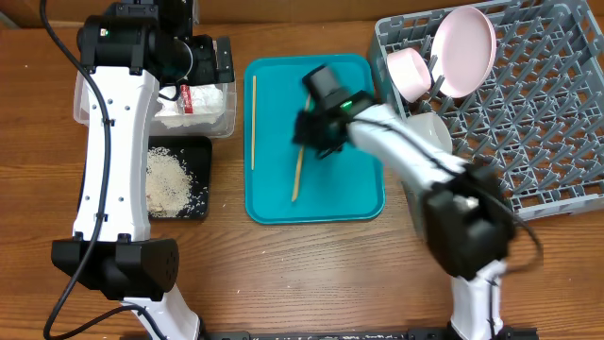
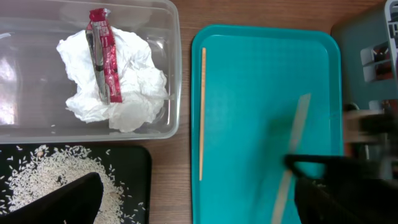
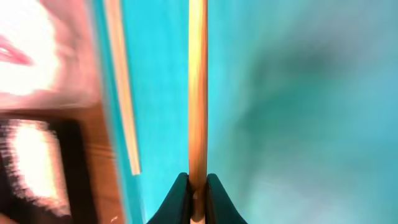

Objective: Sort waste into correct bins and load items into the dishwasher
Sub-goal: 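Return right gripper to the tray and grasp another chopstick, then lower the chopstick into the rack and open right gripper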

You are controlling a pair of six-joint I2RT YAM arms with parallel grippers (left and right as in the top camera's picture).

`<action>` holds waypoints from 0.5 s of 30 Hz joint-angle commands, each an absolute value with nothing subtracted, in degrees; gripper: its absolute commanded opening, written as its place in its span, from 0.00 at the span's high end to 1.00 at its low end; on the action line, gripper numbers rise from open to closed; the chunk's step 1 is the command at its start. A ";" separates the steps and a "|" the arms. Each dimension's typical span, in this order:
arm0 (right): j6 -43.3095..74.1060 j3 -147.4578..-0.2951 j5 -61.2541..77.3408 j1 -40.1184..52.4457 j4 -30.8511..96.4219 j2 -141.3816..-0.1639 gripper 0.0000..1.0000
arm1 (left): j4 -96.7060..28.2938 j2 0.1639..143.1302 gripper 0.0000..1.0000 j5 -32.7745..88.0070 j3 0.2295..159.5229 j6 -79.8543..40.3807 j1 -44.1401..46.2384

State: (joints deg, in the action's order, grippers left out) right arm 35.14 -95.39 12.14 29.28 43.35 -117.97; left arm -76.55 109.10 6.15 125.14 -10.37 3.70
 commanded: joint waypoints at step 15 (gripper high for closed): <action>-17.15 -95.00 -8.95 1.13 61.21 -90.41 0.96 | -76.49 108.88 0.00 5.78 125.73 -9.85 3.77</action>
